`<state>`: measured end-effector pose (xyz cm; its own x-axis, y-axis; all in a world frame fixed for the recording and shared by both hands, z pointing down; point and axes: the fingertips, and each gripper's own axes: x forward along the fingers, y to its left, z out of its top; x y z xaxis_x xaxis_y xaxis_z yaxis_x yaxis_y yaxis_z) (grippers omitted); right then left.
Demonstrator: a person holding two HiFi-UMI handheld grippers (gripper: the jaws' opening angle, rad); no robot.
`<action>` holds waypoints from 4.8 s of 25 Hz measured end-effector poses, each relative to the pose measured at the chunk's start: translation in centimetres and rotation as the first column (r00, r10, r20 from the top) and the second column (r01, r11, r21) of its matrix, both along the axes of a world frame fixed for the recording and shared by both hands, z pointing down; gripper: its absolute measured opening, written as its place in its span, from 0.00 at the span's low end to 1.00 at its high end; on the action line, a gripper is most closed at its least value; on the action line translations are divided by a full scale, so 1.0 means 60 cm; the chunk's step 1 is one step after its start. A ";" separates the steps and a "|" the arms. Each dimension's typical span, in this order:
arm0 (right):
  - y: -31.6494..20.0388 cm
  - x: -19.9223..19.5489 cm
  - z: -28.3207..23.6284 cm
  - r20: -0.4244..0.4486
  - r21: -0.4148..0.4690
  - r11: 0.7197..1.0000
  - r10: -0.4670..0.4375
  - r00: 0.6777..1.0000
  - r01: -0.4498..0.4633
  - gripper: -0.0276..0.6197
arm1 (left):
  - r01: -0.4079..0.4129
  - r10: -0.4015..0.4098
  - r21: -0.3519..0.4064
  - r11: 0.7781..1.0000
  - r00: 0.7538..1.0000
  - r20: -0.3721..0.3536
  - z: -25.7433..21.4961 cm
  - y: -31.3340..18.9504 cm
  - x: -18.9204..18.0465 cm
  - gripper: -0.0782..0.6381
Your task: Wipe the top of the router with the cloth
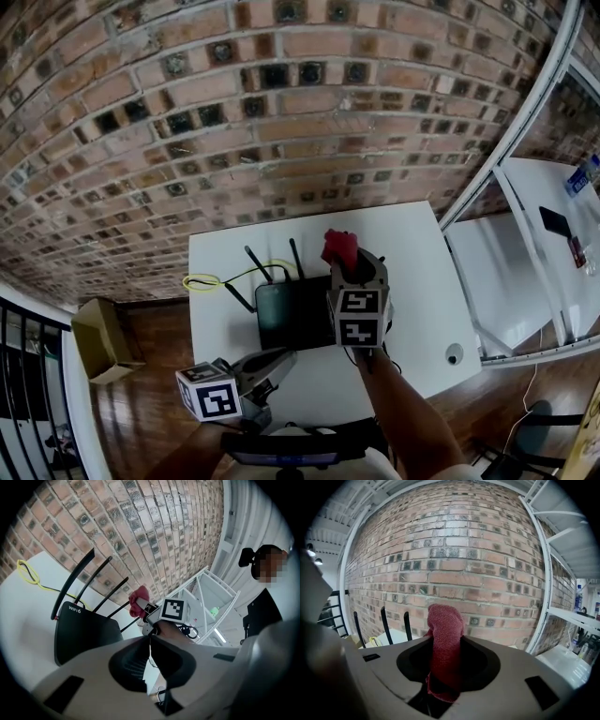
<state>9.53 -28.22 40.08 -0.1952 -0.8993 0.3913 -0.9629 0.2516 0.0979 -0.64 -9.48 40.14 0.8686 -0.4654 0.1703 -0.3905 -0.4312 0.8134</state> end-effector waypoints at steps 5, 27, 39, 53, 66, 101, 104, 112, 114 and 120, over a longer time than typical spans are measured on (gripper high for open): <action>-0.002 0.008 0.040 -0.006 -0.059 0.998 0.015 1.000 -0.015 0.26 | 0.002 -0.002 -0.007 1.000 1.000 0.003 0.006 -0.003 -0.003 0.15; -0.024 -0.004 0.181 0.034 -0.265 0.963 0.052 0.998 -0.042 0.26 | 0.051 -0.051 -0.050 0.997 0.999 0.008 0.034 -0.029 -0.020 0.15; -0.015 -0.006 0.255 0.061 -0.398 0.916 0.078 0.995 -0.048 0.26 | 0.071 -0.071 -0.057 0.996 0.997 0.011 0.035 -0.035 -0.023 0.15; 0.033 0.036 0.105 0.403 -0.272 0.958 0.201 0.893 -0.093 0.26 | 0.021 -0.021 -0.015 1.000 1.000 -0.020 0.011 -0.020 0.016 0.15; 0.035 0.081 0.025 0.845 -0.267 0.956 0.292 0.448 -0.120 0.26 | -0.037 0.037 -0.007 0.999 0.999 -0.006 0.001 0.016 0.050 0.15; 0.053 0.068 0.257 0.639 -0.559 0.823 0.504 0.581 -0.100 0.26 | 0.074 -0.074 -0.026 0.997 0.997 0.000 0.023 0.000 -0.010 0.15; 0.052 0.068 0.260 0.625 -0.566 0.818 0.506 0.595 -0.101 0.26 | 0.077 -0.077 -0.025 0.997 0.997 0.000 0.023 -0.001 -0.013 0.15; 0.062 0.046 0.195 0.628 -0.505 0.862 0.400 0.668 -0.041 0.26 | 0.069 -0.069 -0.014 0.997 0.998 -0.008 0.016 0.003 -0.019 0.15; 0.067 0.040 0.173 0.606 -0.477 0.879 0.336 0.721 -0.009 0.26 | 0.069 -0.069 -0.010 0.998 0.998 -0.005 0.015 0.003 -0.023 0.15; 0.099 0.035 0.180 0.431 -0.492 0.867 0.163 0.888 0.080 0.26 | 0.064 -0.065 -0.008 0.998 0.998 -0.028 0.012 0.008 -0.035 0.15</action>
